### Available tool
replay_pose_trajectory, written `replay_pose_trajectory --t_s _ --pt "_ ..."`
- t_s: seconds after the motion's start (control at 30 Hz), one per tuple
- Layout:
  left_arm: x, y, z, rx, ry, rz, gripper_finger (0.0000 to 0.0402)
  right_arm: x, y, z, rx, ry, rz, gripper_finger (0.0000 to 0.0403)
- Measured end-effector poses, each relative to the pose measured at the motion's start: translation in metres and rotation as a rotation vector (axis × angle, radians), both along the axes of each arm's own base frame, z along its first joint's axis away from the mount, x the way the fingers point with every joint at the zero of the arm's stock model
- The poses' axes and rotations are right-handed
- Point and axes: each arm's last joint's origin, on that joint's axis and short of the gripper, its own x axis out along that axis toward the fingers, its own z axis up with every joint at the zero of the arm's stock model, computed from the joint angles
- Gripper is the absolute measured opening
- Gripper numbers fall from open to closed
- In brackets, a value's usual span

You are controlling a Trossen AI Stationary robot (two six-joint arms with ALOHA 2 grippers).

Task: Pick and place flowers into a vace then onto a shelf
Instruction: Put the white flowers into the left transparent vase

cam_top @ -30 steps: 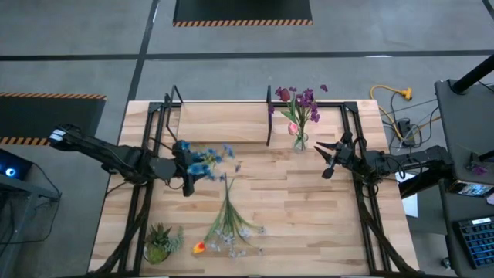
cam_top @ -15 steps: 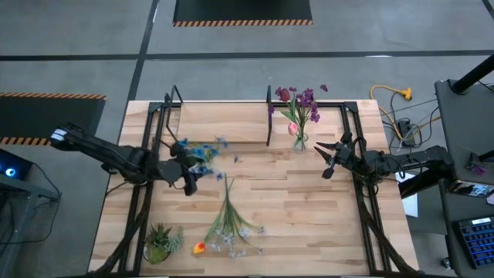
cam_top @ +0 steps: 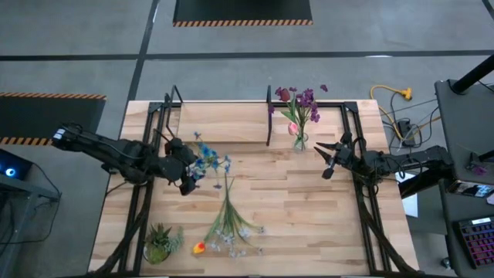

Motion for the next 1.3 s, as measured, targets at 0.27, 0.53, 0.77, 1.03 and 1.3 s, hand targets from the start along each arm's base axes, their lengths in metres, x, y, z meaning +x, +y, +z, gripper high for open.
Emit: replay_pose_trajectory --t_s 0.27,0.53,0.77,1.03,1.3 --pt "0.006 -0.002 0.036 -0.011 -0.014 -0.001 0.0329 0.000 0.000 -0.001 -0.002 0.012 0.000 0.0068" --pt "-0.003 0.000 0.078 -0.084 -0.072 0.045 0.0330 0.000 0.000 -0.001 0.020 0.000 -0.001 0.0068" --pt "-0.013 0.004 0.112 -0.231 -0.201 0.135 0.0330 0.000 0.000 -0.001 0.020 -0.001 -0.001 0.0068" --pt "0.022 -0.010 0.104 -0.148 -0.125 0.009 0.0330 0.000 0.000 -0.001 0.020 -0.001 -0.001 0.0068" --pt "0.059 -0.033 0.110 -0.124 -0.079 -0.108 0.0330 0.000 0.000 -0.001 0.020 -0.001 -0.001 0.0068"
